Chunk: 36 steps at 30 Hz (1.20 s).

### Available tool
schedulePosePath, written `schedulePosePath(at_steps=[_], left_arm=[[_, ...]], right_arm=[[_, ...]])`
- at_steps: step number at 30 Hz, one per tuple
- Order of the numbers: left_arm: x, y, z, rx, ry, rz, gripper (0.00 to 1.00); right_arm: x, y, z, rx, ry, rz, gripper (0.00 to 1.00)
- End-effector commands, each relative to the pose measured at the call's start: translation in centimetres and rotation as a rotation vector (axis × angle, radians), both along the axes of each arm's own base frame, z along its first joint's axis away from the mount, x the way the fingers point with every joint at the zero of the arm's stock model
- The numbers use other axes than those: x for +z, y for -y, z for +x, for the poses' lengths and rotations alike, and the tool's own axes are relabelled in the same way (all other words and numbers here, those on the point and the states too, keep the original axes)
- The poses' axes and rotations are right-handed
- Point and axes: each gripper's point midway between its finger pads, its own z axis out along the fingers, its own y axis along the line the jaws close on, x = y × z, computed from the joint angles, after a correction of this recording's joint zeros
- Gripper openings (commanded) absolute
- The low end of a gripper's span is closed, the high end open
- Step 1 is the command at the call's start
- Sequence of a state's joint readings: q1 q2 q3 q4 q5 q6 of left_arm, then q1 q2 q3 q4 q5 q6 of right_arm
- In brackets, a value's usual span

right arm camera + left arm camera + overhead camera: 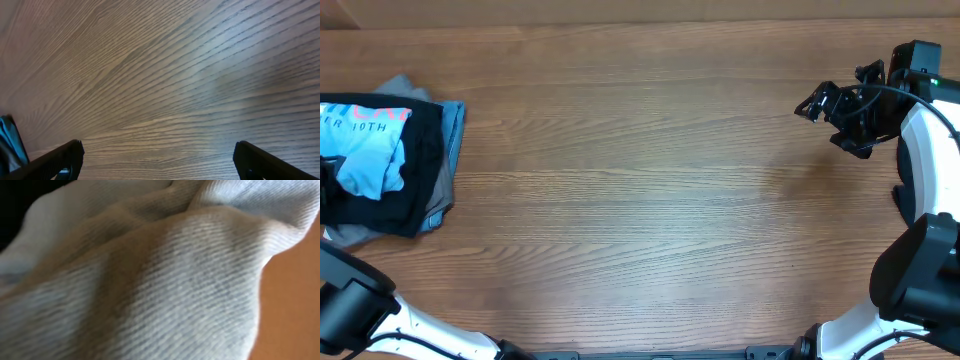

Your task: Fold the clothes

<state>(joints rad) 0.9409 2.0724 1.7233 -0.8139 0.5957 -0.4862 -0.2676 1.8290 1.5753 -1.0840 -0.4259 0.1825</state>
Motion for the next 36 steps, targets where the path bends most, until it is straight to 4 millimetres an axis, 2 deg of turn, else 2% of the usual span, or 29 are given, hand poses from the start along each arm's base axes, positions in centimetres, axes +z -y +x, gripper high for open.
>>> schedulePosePath(at_steps=[1, 3, 4, 5, 6, 7, 10, 13, 14, 18, 20, 22, 27, 28, 29, 30, 31, 32, 36], left_arm=[[1.0, -1.0, -0.3, -0.016, 0.006, 0.060, 0.04], [0.8, -0.8, -0.2, -0.019, -0.004, 0.060, 0.04], [0.8, -0.7, -0.2, -0.020, -0.006, 0.059, 0.09], [0.8, -0.6, -0.2, -0.021, -0.007, 0.058, 0.22], [0.8, -0.6, -0.2, -0.022, -0.007, 0.055, 0.43], [0.9, -0.5, 0.0, -0.026, 0.001, 0.052, 0.57], [3.8, -0.3, 1.0, -0.044, 0.080, 0.048, 0.68], [7.9, -0.9, 0.8, -0.031, 0.089, 0.117, 0.88], [9.3, -1.1, 0.7, -0.025, 0.087, 0.146, 0.98], [14.5, -0.6, -0.5, -0.002, 0.080, 0.209, 1.00], [15.9, 0.2, -1.3, -0.001, 0.068, 0.208, 1.00], [16.1, 1.1, -2.0, -0.011, 0.048, 0.193, 1.00], [13.8, 2.8, -3.7, -0.041, -0.065, 0.137, 0.94], [13.3, 3.1, -3.7, -0.063, -0.075, 0.137, 0.88], [12.9, 3.3, -3.6, -0.082, -0.081, 0.136, 0.75], [12.4, 3.6, -3.6, -0.098, -0.088, 0.133, 0.52], [12.0, 3.8, -3.5, -0.105, -0.094, 0.127, 0.09], [11.3, 4.1, -3.5, -0.114, -0.102, 0.115, 0.04], [8.5, 4.8, -3.7, -0.163, -0.132, 0.089, 0.04]], right_arm=[[-0.2, 0.2, 0.0, 0.000, -0.002, -0.007, 1.00], [-0.2, 0.2, 0.0, 0.000, -0.002, -0.007, 1.00], [-0.2, 0.2, 0.0, 0.000, -0.002, -0.007, 1.00], [-0.2, 0.2, 0.0, 0.000, -0.002, -0.007, 1.00], [-0.2, 0.2, 0.0, 0.000, -0.002, -0.007, 1.00], [-0.2, 0.2, 0.0, 0.000, -0.002, -0.007, 1.00], [-0.2, 0.2, 0.0, -0.001, -0.002, -0.007, 1.00], [-0.2, 0.2, 0.0, -0.001, -0.002, -0.007, 1.00], [-0.2, 0.2, 0.0, 0.000, -0.002, -0.007, 1.00], [-0.2, 0.2, 0.0, -0.001, -0.002, -0.007, 1.00], [-0.2, 0.2, 0.0, -0.001, -0.002, -0.007, 1.00], [-0.2, 0.2, 0.0, 0.000, -0.002, -0.007, 1.00], [-0.2, 0.2, 0.0, -0.001, -0.002, -0.007, 1.00], [-0.2, 0.2, 0.0, 0.000, -0.002, -0.007, 1.00], [-0.2, 0.2, 0.0, -0.001, -0.002, -0.007, 1.00], [-0.2, 0.2, 0.0, 0.000, -0.002, -0.007, 1.00], [-0.2, 0.2, 0.0, 0.000, -0.002, -0.007, 1.00], [-0.2, 0.2, 0.0, 0.000, -0.002, -0.007, 1.00], [-0.2, 0.2, 0.0, -0.001, -0.002, -0.007, 1.00]])
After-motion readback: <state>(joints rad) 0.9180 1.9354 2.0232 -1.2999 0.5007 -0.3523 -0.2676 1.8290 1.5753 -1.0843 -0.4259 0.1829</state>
